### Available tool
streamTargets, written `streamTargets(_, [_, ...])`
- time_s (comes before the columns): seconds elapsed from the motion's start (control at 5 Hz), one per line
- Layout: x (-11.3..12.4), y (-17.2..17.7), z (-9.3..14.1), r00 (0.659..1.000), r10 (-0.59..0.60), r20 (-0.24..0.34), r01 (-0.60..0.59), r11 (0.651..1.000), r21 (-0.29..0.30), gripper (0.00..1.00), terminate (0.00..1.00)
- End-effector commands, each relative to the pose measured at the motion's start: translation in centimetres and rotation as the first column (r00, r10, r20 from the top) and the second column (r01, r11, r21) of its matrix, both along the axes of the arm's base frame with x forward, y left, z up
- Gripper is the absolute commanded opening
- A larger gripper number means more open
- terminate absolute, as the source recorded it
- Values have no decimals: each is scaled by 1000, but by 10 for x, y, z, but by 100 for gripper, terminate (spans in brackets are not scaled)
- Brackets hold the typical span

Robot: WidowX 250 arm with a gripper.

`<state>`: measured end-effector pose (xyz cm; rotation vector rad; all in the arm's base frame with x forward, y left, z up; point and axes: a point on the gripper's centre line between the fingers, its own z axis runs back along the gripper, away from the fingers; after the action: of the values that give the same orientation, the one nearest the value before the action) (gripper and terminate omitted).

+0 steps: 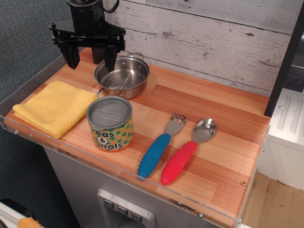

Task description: Move the can behind the blue fork

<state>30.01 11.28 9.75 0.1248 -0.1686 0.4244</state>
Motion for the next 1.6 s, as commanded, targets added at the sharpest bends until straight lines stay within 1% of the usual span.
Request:
streamTargets(0.0, [0,0,0,1000,0,0,0,1000,0,100,0])
streamTargets(0.2, [-18,4,9,992,-98,-83,104,992,67,100,0])
streamTargets(0.4, [-40,6,7,950,-258,-174,269,962,42,100,0])
streamTargets(0.6, [-62,6,10,904,-377,-202,384,923,-6,100,0])
streamTargets(0.8, [-80,1,8,855,-447,-265,458,889,-19,100,0])
streamTargets(1.0, [-100,-7,2,807,-521,-279,524,849,-70,100,0])
streamTargets(1.2, [-104,-18,-11,725,-598,-342,605,790,-97,100,0])
streamTargets(1.4, [-97,-26,-27,692,-618,-373,630,769,-104,100,0])
